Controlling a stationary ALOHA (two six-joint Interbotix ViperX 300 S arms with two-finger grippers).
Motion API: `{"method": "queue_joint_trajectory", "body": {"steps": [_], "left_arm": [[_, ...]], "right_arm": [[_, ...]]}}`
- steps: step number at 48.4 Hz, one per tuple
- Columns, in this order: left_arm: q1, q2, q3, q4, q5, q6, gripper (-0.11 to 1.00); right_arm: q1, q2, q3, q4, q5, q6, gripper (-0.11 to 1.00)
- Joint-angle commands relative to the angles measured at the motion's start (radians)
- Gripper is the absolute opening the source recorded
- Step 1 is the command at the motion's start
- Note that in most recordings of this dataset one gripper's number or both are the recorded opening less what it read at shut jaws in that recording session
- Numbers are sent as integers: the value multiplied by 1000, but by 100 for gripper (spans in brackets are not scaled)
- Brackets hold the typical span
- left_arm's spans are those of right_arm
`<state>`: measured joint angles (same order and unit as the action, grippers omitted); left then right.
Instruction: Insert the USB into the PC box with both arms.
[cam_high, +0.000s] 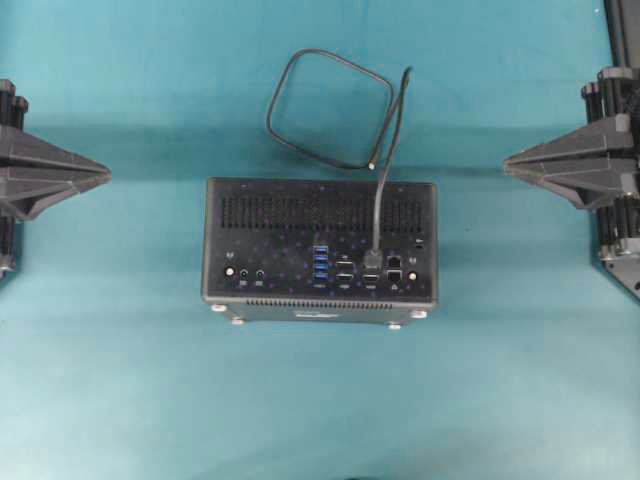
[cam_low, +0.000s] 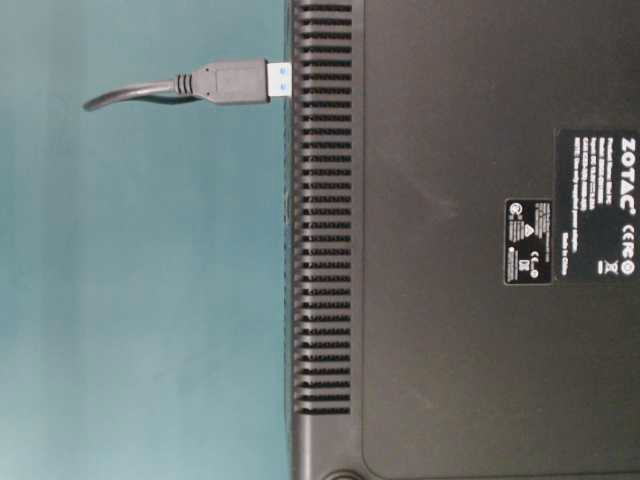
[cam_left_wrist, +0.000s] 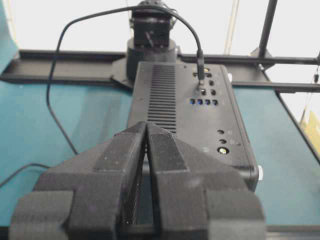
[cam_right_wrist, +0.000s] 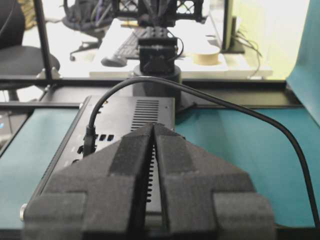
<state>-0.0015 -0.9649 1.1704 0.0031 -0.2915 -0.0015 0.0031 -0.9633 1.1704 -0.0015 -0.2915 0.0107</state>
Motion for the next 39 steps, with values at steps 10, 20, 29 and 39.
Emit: {"method": "queue_joint_trajectory", "body": {"steps": [10,20,29,39], "left_arm": [[-49,75,-35,11,3,5,1],[-49,126,-94,12,187,14,0],[-49,126,-127,12,341,41,1],[-49,126,-149,12,376,48,1]], "right_arm": [[-2,8,-23,77,167,81,4],[31,14,-89,77,367,167,4],[78,54,-176,77,549,176,4],[91,147,-273,77,681,198,4]]}}
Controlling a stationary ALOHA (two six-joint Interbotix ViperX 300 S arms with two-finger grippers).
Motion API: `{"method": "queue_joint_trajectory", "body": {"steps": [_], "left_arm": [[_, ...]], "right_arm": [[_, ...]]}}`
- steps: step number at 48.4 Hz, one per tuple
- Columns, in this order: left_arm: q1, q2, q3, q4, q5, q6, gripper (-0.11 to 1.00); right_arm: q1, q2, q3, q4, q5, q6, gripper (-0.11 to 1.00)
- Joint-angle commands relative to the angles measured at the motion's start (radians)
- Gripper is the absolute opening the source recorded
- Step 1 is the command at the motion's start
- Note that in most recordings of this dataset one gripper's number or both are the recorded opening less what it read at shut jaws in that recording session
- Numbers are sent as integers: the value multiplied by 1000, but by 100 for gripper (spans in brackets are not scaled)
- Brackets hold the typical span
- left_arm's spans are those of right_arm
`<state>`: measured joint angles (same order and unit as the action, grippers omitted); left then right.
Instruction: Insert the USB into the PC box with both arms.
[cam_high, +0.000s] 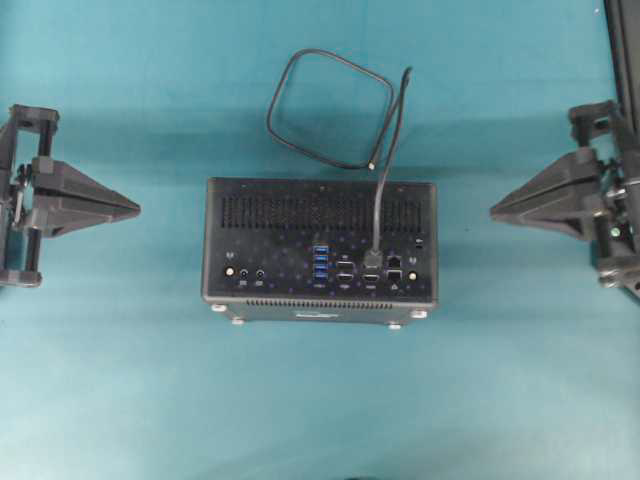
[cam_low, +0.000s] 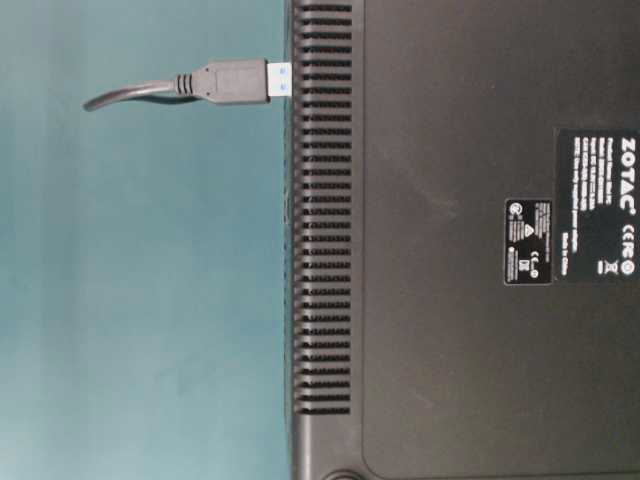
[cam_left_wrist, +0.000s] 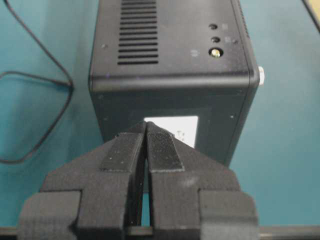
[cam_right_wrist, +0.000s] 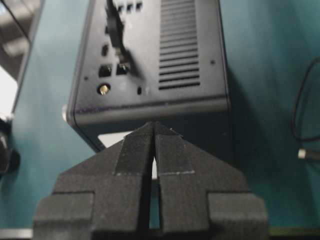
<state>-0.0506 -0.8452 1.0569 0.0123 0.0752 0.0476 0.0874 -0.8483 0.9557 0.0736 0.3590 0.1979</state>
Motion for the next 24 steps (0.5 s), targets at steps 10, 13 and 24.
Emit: {"method": "queue_joint_trajectory", "body": {"steps": [10,13,24], "left_arm": [[2,69,-71,3,71,-2,1],[0,84,-81,3,71,-2,0],[2,100,-106,3,72,2,1]], "right_arm": [[17,133,-155,2,86,28,7],[20,158,-184,2,118,35,10],[26,236,-282,2,272,77,37]]}}
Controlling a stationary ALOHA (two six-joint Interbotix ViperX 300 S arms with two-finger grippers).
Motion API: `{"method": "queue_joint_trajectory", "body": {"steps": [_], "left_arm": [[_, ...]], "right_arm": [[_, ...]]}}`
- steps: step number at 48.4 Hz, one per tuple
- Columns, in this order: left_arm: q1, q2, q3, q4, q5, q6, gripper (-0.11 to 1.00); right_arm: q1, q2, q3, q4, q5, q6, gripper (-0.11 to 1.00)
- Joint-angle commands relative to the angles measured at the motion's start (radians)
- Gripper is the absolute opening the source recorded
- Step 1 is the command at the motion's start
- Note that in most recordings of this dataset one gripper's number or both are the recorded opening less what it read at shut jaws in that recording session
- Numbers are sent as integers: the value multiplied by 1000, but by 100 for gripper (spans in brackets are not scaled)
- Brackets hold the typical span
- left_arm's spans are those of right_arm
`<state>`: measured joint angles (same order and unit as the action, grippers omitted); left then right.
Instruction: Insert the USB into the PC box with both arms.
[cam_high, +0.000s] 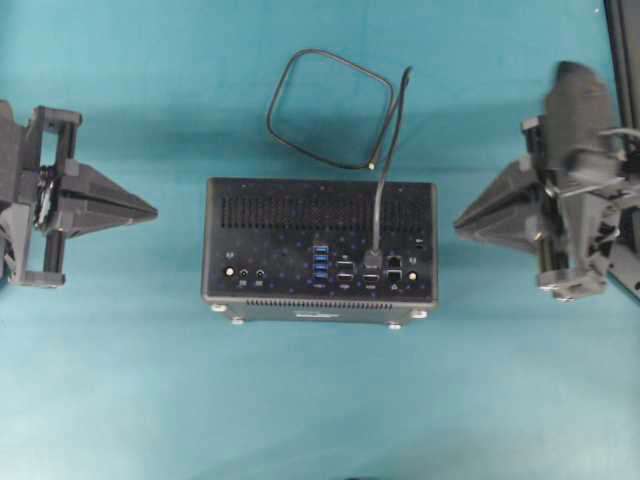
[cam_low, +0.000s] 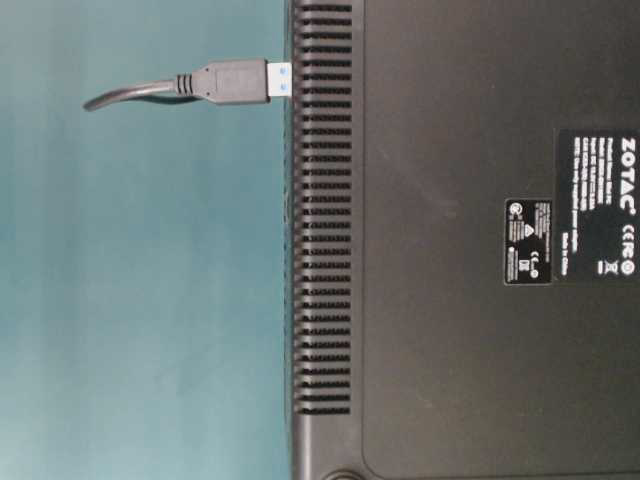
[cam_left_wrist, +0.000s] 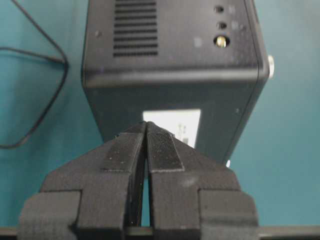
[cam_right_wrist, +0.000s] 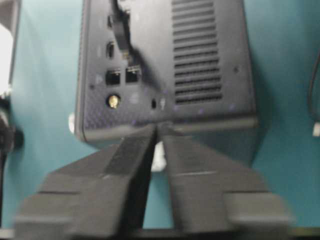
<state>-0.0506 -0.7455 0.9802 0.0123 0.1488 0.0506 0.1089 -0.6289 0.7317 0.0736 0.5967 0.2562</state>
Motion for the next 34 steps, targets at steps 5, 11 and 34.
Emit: {"method": "queue_joint_trajectory", "body": {"steps": [5,11,34], "left_arm": [[0,-3,-32,3,6,-3,1],[2,-3,-34,3,9,-3,1],[2,-5,-34,2,9,-6,1]], "right_arm": [[14,63,-124,-11,64,20,60],[18,135,-206,-23,86,25,74],[32,385,-483,-35,295,25,72]]}}
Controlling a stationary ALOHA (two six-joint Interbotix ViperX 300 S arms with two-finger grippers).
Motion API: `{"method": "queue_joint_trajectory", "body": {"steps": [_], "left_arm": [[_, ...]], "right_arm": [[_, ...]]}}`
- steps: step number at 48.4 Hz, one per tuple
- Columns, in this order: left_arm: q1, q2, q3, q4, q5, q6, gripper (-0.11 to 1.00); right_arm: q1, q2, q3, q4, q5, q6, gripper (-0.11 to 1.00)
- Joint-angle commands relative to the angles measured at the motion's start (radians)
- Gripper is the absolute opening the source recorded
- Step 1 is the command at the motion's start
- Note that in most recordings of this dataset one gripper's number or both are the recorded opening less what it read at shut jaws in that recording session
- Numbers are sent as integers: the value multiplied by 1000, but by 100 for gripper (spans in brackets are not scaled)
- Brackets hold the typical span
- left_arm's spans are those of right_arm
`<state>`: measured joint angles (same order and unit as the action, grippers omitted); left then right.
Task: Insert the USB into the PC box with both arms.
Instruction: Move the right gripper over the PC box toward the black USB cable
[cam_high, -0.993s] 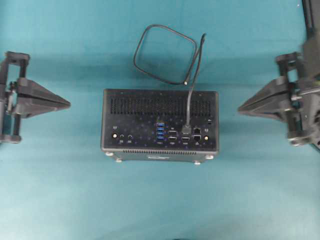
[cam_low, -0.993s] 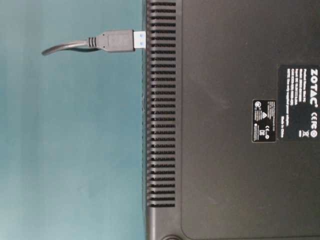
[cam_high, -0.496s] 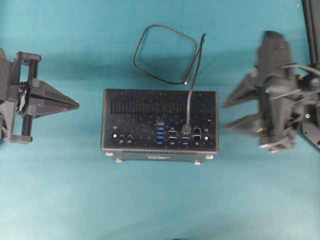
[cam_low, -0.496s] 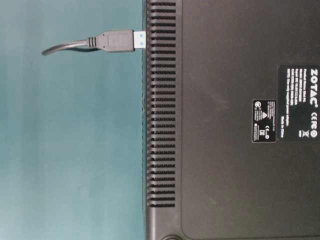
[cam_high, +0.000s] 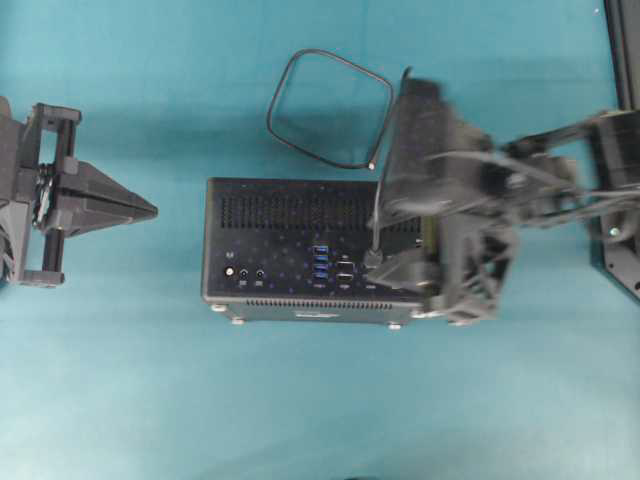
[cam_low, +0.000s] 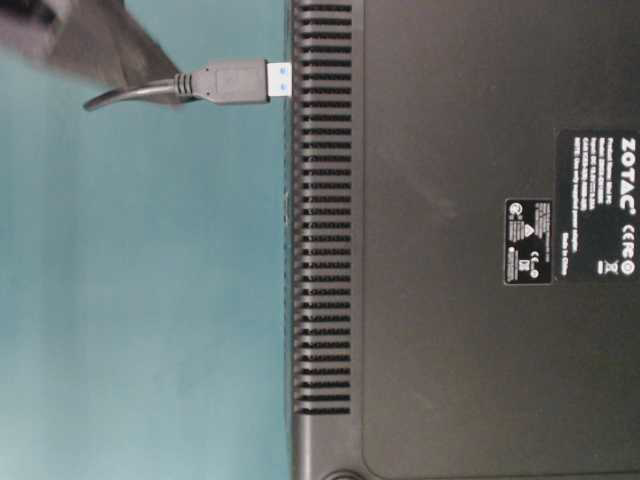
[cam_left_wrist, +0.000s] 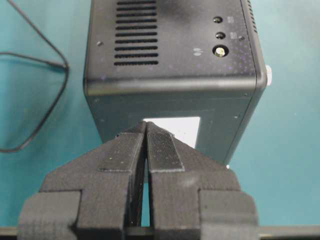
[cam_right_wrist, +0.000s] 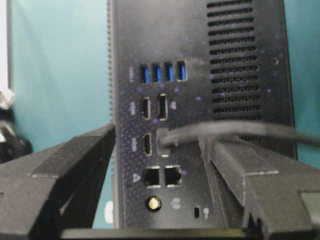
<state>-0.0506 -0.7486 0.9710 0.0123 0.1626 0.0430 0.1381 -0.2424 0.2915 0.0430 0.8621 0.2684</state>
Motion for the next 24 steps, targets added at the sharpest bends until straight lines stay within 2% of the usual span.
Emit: {"method": "queue_joint_trajectory", "body": {"steps": [1,24], "left_arm": [[2,-2,-25,2,-5,2,1],[0,-2,-28,2,-5,2,1]], "right_arm": [[3,2,-43,-5,38,12,72],[-5,26,-44,-20,67,11,72]]}}
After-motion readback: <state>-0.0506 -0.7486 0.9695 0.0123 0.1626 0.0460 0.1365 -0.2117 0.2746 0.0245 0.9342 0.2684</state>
